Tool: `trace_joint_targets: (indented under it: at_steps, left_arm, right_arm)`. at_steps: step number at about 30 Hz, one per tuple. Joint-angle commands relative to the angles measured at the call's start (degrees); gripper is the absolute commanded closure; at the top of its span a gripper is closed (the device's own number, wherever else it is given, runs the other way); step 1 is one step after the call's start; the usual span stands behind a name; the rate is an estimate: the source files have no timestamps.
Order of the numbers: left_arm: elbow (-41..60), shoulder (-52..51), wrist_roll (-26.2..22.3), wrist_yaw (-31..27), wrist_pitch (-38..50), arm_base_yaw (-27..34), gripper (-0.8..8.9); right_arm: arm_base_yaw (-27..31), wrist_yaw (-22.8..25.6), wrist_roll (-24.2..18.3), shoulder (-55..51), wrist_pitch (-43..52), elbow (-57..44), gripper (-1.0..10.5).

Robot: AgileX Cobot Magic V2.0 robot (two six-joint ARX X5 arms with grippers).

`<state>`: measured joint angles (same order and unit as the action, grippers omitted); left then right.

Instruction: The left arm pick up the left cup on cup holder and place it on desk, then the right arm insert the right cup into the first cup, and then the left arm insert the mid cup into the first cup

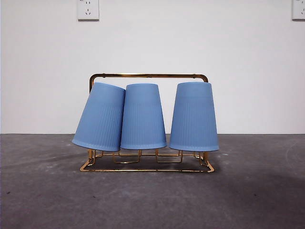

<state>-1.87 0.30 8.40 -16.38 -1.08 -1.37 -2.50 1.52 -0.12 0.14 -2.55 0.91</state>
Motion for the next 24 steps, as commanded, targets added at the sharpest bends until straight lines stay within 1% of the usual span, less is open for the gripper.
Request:
trace_joint_targets:
  at_steps: [1,3,5,9,11,14,15,19,24]
  left_arm:
    - [1.07,-0.04,1.09,-0.11,0.74,0.02,8.06]
    - [1.07,-0.04,2.32,-0.11,0.7,0.02,8.06]
    - [1.07,-0.04,2.43,-0.11,0.74,0.02,8.06]
    - [1.07,0.0,2.45,-0.02,0.66,0.02,8.06]
    - [1.07,0.0,2.43,1.92,0.5,0.02,8.06]
    - [1.05,0.37,2.38,5.97,0.55,-0.02,8.06]
    - [0.96,0.7,2.4,6.8,0.5,-0.07,8.06]
    - [-0.5,3.5,3.78,7.65,0.59,-0.7,8.06]
    - [-4.87,8.68,6.95,9.2,0.96,-2.38,8.05]
  right_arm:
    - [0.0,-0.04,0.68,0.07,2.67,-0.17,9.3]
    - [0.0,-0.07,0.85,0.07,3.8,-0.15,9.3]
    - [0.0,-0.07,1.86,0.07,3.89,-0.15,9.3]
    - [0.0,-0.5,6.97,0.07,3.34,-0.15,9.3]
    - [0.0,-0.81,8.72,0.07,3.34,-0.15,9.3]
    - [0.0,-3.72,10.78,0.11,3.19,-0.15,9.3]
    - [0.0,-4.39,12.22,0.17,2.86,-0.11,9.3]
    - [-0.04,-4.68,16.66,1.31,2.47,0.22,9.4]
    - [-0.76,-5.75,19.65,4.39,2.03,3.52,9.4]
